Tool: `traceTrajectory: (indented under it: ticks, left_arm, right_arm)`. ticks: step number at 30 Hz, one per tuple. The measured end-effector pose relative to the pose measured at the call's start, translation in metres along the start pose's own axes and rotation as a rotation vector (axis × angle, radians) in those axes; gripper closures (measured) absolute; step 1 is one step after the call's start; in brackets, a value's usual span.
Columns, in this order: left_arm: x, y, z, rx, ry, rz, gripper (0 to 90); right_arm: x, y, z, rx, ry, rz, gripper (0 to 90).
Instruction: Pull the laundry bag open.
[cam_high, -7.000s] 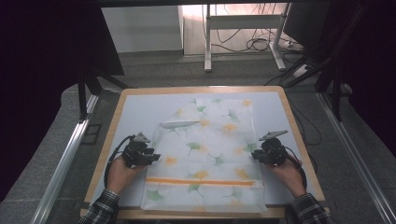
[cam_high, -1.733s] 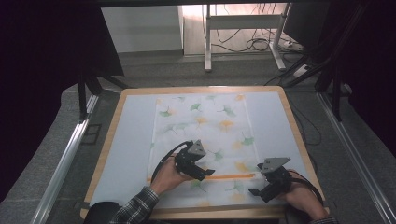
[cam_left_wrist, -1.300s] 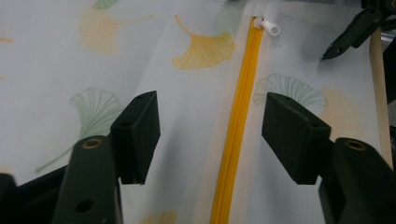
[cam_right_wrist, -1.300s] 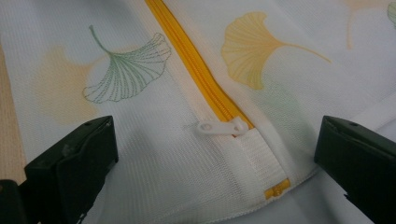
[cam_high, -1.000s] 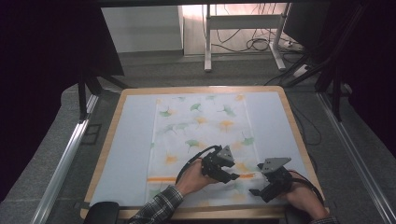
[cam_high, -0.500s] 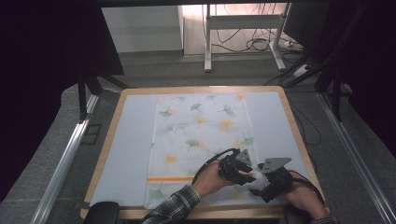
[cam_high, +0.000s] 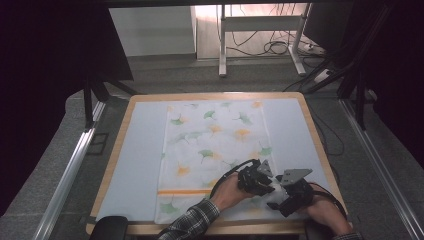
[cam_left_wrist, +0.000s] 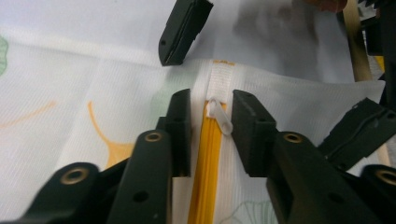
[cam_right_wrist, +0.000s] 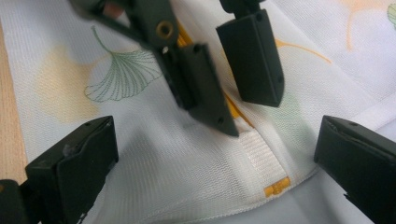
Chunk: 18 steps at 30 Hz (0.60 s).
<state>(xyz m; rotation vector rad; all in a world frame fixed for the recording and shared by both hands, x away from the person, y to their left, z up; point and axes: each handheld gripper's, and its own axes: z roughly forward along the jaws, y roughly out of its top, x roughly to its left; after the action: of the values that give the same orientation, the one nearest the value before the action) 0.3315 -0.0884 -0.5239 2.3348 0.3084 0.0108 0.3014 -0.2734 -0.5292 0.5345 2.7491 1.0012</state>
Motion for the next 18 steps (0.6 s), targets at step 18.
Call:
traceTrajectory:
  ticks: [18]
  left_arm:
    - [0.007,-0.002,-0.0032,0.019,-0.036,-0.018,90.0]
  right_arm:
    - [0.0009,0.0009,0.0007,0.003,-0.012,0.011,0.6]
